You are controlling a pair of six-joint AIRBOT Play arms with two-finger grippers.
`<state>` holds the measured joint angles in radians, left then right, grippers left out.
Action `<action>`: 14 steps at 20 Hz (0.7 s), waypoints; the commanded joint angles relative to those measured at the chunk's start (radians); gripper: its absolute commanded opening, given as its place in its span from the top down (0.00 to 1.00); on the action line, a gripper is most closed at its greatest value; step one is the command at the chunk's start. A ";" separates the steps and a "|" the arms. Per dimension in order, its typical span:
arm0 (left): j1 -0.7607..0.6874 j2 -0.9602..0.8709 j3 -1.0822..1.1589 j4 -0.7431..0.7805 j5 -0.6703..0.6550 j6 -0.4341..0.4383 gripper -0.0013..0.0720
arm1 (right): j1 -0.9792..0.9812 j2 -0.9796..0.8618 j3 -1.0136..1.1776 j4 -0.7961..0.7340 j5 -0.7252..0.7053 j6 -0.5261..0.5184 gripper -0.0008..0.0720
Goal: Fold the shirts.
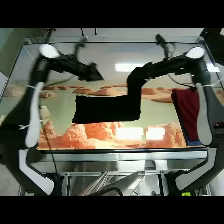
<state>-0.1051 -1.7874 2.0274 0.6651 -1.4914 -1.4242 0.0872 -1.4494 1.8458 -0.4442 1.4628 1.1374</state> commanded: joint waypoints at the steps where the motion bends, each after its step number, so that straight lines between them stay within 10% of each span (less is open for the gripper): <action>1: 0.240 0.178 -0.012 -0.014 -0.051 0.000 0.96 | 0.208 -0.061 0.001 -0.008 -0.207 0.003 0.97; 5: 0.392 0.289 -0.019 -0.012 -0.045 0.016 0.96 | 0.446 -0.227 0.001 -0.007 -0.444 -0.031 0.95; 8: 0.438 0.318 -0.019 -0.012 -0.058 0.040 0.96 | 0.553 -0.339 0.002 0.055 -0.584 -0.084 0.28; 14: 0.411 0.305 -0.019 -0.009 -0.057 0.040 0.96 | 0.351 -0.199 0.002 -0.035 -0.326 -0.051 0.28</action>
<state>0.3145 -1.4815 2.0090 0.6529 -1.5463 -1.3865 0.5335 -1.7046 1.8469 -0.3962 1.0080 1.0245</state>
